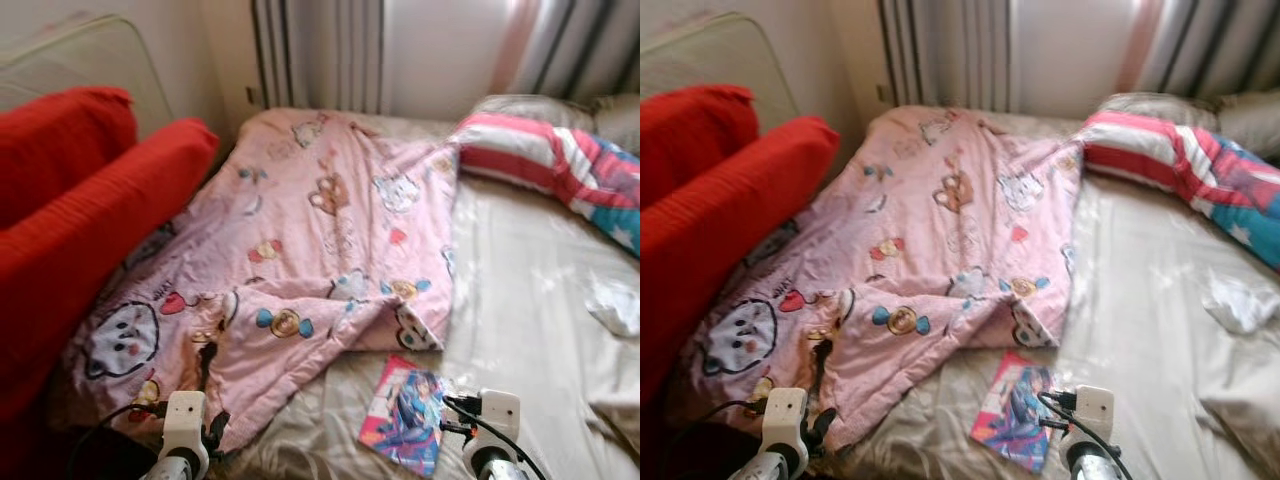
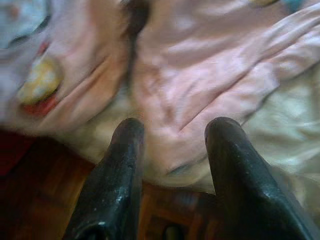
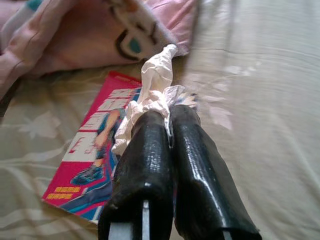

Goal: Clean up the room

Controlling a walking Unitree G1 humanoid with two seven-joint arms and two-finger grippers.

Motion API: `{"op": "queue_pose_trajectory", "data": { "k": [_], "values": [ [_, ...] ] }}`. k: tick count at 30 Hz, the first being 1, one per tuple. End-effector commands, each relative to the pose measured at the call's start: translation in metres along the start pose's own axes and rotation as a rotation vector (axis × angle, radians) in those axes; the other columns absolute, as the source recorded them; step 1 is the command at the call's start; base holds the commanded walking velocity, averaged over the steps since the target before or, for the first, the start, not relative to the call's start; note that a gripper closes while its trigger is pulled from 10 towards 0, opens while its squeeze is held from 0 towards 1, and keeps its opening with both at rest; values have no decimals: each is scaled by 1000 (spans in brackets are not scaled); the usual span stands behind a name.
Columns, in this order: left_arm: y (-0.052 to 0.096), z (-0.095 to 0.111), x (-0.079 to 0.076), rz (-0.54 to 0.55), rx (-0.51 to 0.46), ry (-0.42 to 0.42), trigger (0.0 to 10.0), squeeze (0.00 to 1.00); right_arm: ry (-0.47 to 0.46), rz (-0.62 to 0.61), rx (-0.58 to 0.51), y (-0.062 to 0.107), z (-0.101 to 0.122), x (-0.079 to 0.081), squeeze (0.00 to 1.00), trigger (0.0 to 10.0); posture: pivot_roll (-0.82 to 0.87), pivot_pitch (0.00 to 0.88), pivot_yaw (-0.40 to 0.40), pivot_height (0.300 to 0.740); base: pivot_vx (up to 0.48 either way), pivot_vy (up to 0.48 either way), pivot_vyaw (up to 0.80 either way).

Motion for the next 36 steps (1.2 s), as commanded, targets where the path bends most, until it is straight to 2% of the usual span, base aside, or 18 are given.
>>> {"op": "queue_pose_trajectory", "data": {
  "k": [1,5,9,18,30,36],
  "values": [
    [7,-22,12,52,96,-11,10000,0,6,5,95,7,-23,1,0,10000,6,25,12,740,0,0,0],
    [7,-25,15,80,119,3,10000,0,19,0,150,10,-33,0,0,10000,0,9,15,740,0,0,0],
    [10,-36,14,90,168,-5,10000,0,33,-2,241,18,-53,0,0,10000,-2,0,19,740,0,0,0],
    [12,-45,13,98,197,4,10000,0,13,1,282,24,-65,5,0,10000,-15,0,25,740,0,0,0],
    [21,-61,15,93,231,-1,10000,0,-20,-46,347,39,-88,-9,0,10000,-19,26,25,740,0,0,0],
    [25,-67,19,103,245,0,10000,0,-24,-53,369,43,-94,-13,0,10000,-15,68,22,740,-246,0,0]
  ]
}}
Point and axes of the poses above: a point about 5 cm out from each wrist's last joint towards the gripper, its own y axis pointing back from the gripper into the wrist, its own z axis along the axis of the wrist's last joint, x = y × z, the point moved 3 cm from there along -y, pointing out of the wrist towards the gripper, and after that the axes turned 11 degrees about y, right-handed, at the moved point
